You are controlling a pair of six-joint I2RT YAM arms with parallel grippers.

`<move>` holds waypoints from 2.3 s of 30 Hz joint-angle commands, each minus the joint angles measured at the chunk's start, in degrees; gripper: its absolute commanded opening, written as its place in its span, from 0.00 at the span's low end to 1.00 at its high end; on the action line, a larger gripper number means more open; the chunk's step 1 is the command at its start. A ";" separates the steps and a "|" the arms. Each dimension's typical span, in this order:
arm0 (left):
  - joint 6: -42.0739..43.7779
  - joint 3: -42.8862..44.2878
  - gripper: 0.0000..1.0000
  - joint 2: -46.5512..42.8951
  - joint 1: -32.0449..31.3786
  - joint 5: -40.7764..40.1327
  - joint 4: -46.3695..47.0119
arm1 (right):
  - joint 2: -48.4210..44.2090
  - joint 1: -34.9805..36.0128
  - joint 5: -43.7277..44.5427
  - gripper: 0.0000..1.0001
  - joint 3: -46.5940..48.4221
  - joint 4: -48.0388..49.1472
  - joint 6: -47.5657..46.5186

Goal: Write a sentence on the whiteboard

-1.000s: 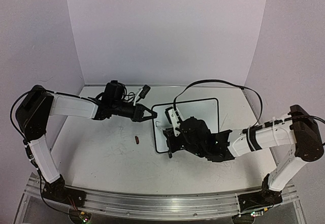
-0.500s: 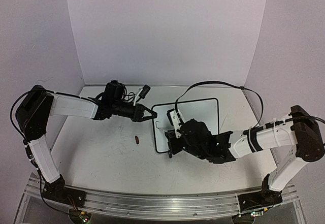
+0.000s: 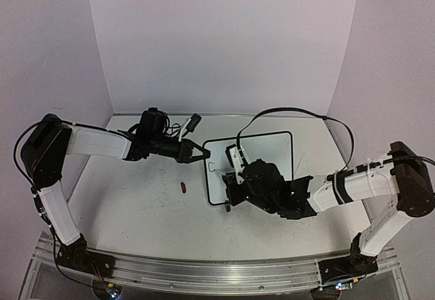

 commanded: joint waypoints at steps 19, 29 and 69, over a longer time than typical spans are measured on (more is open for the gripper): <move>1.31 -0.84 0.00 -0.16 -0.42 -3.76 -3.54 | 1.22 -0.11 -0.05 0.00 3.15 2.68 -2.02; 1.39 -0.83 0.00 -0.31 -0.42 -3.76 -3.54 | 1.07 -0.14 0.83 0.00 2.58 2.12 -1.12; 1.48 -0.74 0.00 -0.22 -0.42 -3.67 -3.54 | -0.38 -0.10 1.06 0.00 0.22 -1.67 1.89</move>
